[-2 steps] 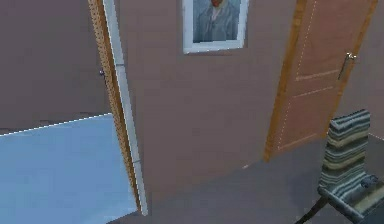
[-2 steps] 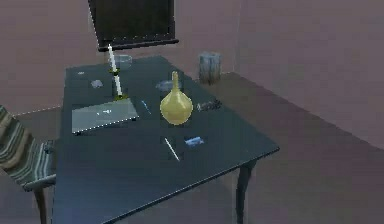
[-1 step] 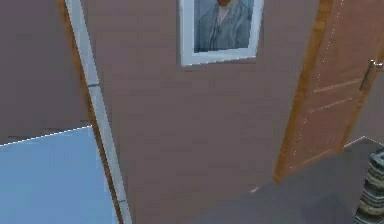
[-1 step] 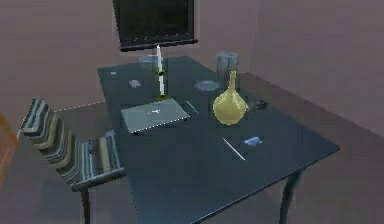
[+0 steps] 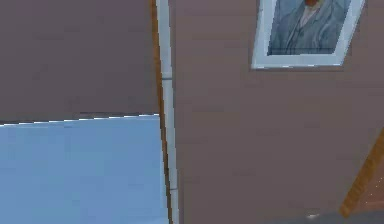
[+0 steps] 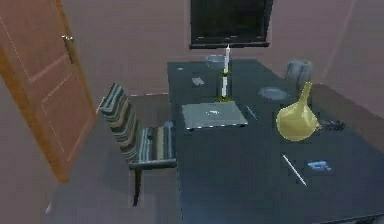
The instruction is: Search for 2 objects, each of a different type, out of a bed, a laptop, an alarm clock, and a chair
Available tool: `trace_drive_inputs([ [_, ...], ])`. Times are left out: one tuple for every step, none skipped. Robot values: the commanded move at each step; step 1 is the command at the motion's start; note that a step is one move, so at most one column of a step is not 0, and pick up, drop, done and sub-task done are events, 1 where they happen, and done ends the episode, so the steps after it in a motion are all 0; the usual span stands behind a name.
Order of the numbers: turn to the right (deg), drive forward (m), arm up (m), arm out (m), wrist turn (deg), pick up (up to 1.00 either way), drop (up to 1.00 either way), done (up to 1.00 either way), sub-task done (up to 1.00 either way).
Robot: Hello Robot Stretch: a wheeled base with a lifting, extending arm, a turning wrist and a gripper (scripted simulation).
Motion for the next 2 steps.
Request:
trace_drive_inputs([
  [0.0, 0.25, 0.0, 0.0, 0.0, 0.0, 0.0, 0.0, 0.0],
  [45.0, 0.0, 0.0, 0.0, 0.0, 0.0, 0.0, 0.0, 0.0],
])
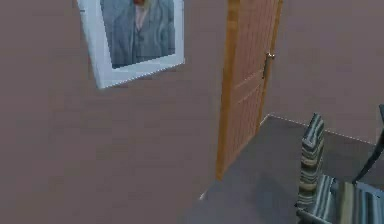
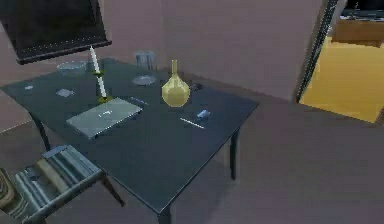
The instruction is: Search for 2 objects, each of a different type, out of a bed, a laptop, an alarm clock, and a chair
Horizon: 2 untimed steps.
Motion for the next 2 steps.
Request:
trace_drive_inputs([
  [45.0, 0.0, 0.0, 0.0, 0.0, 0.0, 0.0, 0.0, 0.0],
  [0.0, 0.0, 0.0, 0.0, 0.0, 0.0, 0.0, 1.0, 0.0],
])
